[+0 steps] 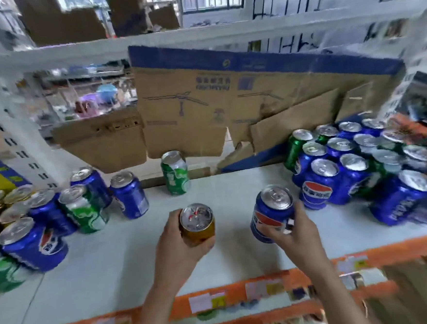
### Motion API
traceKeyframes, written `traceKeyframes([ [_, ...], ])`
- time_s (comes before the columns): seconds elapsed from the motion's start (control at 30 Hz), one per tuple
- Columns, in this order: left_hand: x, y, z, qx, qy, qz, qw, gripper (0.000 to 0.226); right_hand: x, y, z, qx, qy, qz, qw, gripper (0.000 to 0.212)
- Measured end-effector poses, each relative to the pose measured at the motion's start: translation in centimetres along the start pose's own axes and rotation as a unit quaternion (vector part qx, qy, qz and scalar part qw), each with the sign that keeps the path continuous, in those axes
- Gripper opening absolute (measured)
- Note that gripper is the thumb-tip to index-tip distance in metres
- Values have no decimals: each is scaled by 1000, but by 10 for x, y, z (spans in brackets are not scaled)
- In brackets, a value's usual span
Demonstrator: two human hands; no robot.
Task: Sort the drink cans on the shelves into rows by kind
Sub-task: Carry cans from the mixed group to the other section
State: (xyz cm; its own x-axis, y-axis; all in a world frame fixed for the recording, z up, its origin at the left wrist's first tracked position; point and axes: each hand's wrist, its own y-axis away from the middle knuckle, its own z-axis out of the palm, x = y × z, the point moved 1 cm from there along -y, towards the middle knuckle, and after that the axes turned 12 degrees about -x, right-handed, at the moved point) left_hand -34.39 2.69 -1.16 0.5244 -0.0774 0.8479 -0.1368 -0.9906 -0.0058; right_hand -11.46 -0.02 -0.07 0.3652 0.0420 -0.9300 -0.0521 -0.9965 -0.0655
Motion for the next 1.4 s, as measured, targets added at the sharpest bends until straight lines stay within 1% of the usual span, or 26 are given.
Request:
traceKeyframes([
  [0.1, 25, -15, 41, -49, 2, 22, 999, 65, 15, 11, -39, 42, 6, 3, 999, 56],
  [0.23, 59, -30, 90, -105, 8, 50, 993, 62, 30, 27, -84, 91, 24, 17, 995, 53],
  [0.3, 75, -34, 113, -132, 12, 62, 989, 64, 42, 32, -106, 115, 31, 27, 992, 57],
  [0.43, 98, -38, 154, -167, -1, 102, 981, 65, 59, 35, -138, 152, 33, 43, 987, 54],
  [0.5, 106, -40, 169, -179, -12, 113, 977, 66, 64, 32, -147, 159, 29, 46, 986, 53],
  [0.63, 114, -47, 192, -194, -17, 106, 975, 72, 78, 22, -151, 158, 50, 66, 984, 57],
  [0.77, 114, -53, 205, -194, -26, 75, 978, 70, 89, 17, -144, 203, 100, 83, 970, 59],
  [0.83, 112, -54, 206, -190, -34, 68, 979, 74, 89, 16, -142, 227, 142, 88, 959, 63],
  [0.97, 109, -54, 200, -202, -38, 61, 977, 78, 80, 17, -140, 249, 207, 91, 942, 67],
  [1.07, 107, -51, 184, -192, -52, 81, 977, 61, 68, 23, -139, 279, 254, 73, 923, 59],
  [1.17, 101, -46, 158, -148, -61, 112, 981, 39, 48, 24, -134, 291, 267, 41, 918, 48],
  [1.23, 93, -43, 137, -113, -72, 130, 982, 27, 35, 21, -124, 275, 273, 12, 922, 42],
  [1.27, 87, -42, 126, -97, -78, 134, 983, 25, 29, 18, -117, 259, 275, -2, 926, 39],
  [1.4, 59, -36, 79, -42, -92, 124, 987, 18, 17, 8, -77, 164, 264, -35, 950, 24],
])
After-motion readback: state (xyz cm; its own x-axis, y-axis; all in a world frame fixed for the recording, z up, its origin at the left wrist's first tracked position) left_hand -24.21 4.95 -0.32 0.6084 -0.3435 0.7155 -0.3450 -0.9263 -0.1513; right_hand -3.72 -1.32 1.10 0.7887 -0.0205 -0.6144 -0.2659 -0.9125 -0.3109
